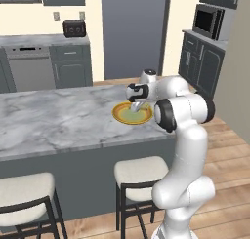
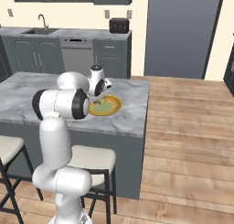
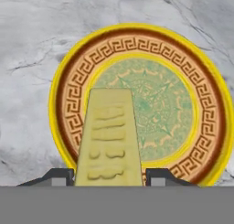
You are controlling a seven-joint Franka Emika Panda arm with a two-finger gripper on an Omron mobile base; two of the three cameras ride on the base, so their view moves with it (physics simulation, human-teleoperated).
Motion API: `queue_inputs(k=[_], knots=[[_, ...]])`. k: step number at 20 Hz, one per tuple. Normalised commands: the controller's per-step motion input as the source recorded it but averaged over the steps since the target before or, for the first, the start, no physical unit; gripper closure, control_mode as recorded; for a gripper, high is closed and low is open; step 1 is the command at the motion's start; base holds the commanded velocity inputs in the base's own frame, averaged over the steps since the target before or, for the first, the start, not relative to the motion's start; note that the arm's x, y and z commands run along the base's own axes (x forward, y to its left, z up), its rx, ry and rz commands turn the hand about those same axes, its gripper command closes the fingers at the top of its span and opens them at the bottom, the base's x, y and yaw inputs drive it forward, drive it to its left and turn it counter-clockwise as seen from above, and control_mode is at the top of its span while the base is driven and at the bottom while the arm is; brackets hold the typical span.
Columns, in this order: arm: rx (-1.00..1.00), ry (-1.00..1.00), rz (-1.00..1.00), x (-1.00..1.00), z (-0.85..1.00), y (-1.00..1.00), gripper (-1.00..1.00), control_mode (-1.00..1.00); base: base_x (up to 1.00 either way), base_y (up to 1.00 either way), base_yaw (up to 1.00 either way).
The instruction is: Retrieve the butter from the fridge and place it on a plate on the dining table. Then retrieve the butter knife by the fridge and place it near the plate.
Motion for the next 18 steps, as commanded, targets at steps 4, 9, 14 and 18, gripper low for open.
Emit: queue_inputs(k=[4,9,14,18], knots=[[0.09,0.00,0.03,0.00,-0.35,0.00,1.00,-1.00,0.00,0.00,0.00],[0.09,0.00,0.03,0.00,-0.40,0.00,1.00,-1.00,0.00,0.00,0.00],[0.07,0.00,0.04,0.00,-0.38,0.00,1.00,-1.00,0.00,0.00,0.00],[0.04,0.00,0.04,0.01,-0.24,0.00,1.00,-1.00,0.00,0.00,0.00]])
